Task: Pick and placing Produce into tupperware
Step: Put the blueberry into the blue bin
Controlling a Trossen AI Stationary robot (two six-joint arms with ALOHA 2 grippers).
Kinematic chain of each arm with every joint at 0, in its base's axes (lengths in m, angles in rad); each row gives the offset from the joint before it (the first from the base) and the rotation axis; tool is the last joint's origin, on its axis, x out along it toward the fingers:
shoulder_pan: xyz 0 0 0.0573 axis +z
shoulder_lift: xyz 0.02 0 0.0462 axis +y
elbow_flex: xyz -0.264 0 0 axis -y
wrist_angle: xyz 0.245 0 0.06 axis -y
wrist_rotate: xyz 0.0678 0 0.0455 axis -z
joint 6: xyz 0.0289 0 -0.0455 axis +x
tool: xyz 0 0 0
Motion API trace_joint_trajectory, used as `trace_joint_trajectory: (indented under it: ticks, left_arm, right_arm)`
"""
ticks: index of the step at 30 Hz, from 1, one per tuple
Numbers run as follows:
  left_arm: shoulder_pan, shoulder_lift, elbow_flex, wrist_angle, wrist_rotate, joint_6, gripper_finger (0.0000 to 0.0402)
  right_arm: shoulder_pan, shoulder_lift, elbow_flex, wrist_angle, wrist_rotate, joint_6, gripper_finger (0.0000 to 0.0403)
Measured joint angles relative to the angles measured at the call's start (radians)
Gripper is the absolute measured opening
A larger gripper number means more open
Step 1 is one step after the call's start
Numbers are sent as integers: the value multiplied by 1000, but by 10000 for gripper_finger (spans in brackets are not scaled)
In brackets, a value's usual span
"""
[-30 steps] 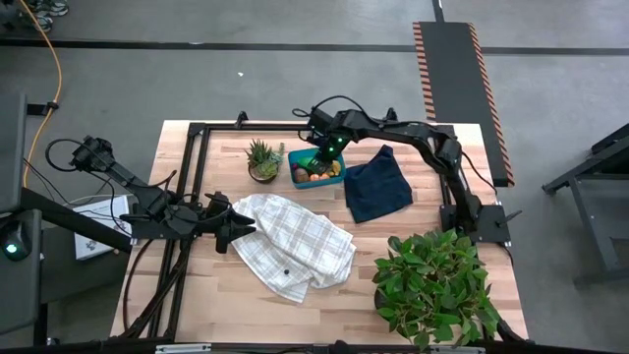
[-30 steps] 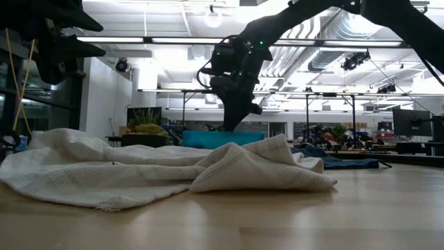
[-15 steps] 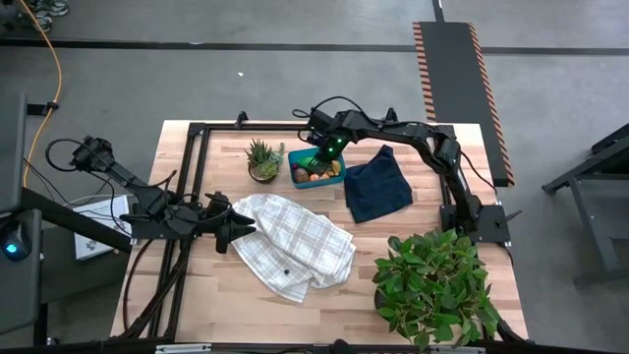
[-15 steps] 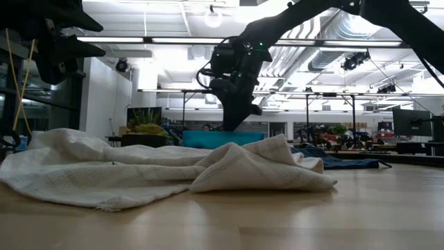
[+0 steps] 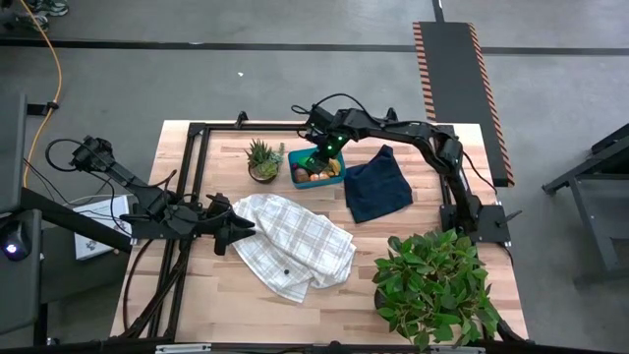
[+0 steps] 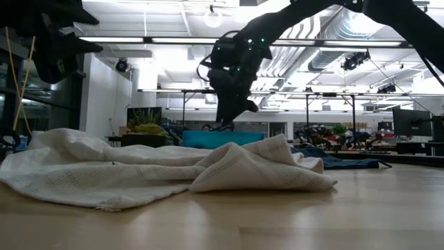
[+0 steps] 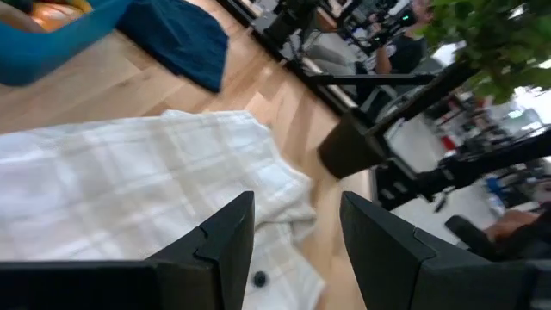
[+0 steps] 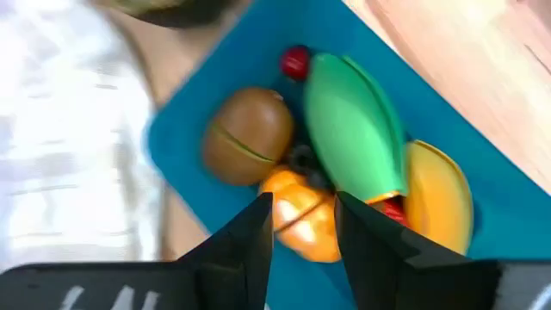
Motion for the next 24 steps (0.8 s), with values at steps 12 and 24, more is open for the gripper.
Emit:
trace_joint_trajectory:
  ticks: [12, 24]
  left_arm:
    - [-2, 103, 96, 126, 52, 38, 163]
    - [-30, 477, 292, -41, -18, -32, 163]
  right_arm:
    - [48, -119, 0, 76, -38, 8, 116]
    - [116, -160, 0, 54, -28, -47, 116]
